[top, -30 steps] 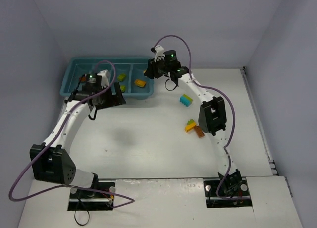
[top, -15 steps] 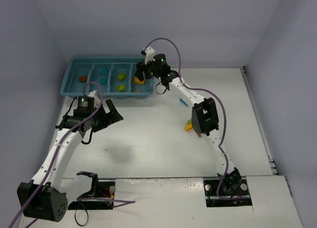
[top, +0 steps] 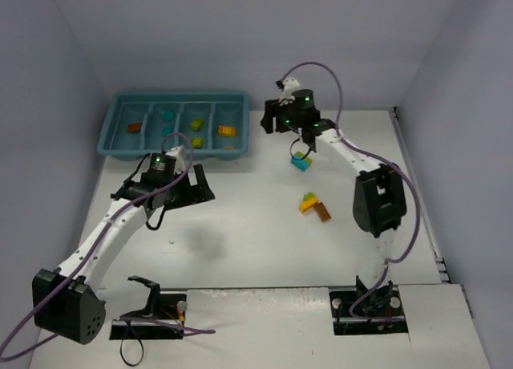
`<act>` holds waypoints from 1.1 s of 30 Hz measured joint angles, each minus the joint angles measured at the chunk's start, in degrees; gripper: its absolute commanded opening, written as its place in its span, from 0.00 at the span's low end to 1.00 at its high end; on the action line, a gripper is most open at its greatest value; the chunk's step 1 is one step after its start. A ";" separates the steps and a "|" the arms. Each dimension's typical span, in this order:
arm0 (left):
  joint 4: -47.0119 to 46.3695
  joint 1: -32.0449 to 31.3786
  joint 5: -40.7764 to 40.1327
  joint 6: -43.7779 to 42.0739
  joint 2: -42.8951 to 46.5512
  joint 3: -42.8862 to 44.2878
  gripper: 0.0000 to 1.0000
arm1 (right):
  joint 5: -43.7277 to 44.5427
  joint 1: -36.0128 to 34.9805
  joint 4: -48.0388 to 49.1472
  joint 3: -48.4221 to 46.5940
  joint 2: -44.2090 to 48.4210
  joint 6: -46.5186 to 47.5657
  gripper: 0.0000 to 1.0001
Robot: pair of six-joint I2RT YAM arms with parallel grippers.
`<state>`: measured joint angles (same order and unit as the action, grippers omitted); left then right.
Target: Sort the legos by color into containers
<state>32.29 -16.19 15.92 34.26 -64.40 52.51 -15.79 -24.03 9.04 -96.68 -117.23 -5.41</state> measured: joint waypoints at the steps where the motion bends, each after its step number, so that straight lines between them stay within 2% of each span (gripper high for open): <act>1: -0.13 -1.92 -1.11 -0.92 -1.05 1.18 0.90 | -0.04 1.55 0.28 3.56 3.50 -0.70 0.57; 5: -0.50 -9.09 -5.27 -4.46 -6.01 5.97 0.85 | 0.79 8.07 -0.83 14.67 16.22 -2.12 0.56; 11: -1.31 -18.97 -9.79 -10.23 -16.87 14.23 0.82 | 1.51 13.42 -5.44 29.00 28.15 -3.98 0.54; 18: -1.64 -20.79 -10.08 -13.68 -25.90 20.24 0.82 | 2.40 16.35 -14.58 43.19 34.60 -7.67 0.56; 27: -2.60 -23.06 -9.73 -16.15 -30.71 24.76 0.81 | 1.40 16.00 -16.85 45.68 36.76 -10.69 0.56; 33: -2.60 -23.15 -9.75 -16.26 -30.95 24.39 0.81 | 3.37 10.14 -19.41 42.07 32.15 -9.51 0.60</act>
<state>29.69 -39.33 6.17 18.00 -95.35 76.90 -12.43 -13.89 -10.37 -54.61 -85.08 -14.92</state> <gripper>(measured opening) 0.813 0.592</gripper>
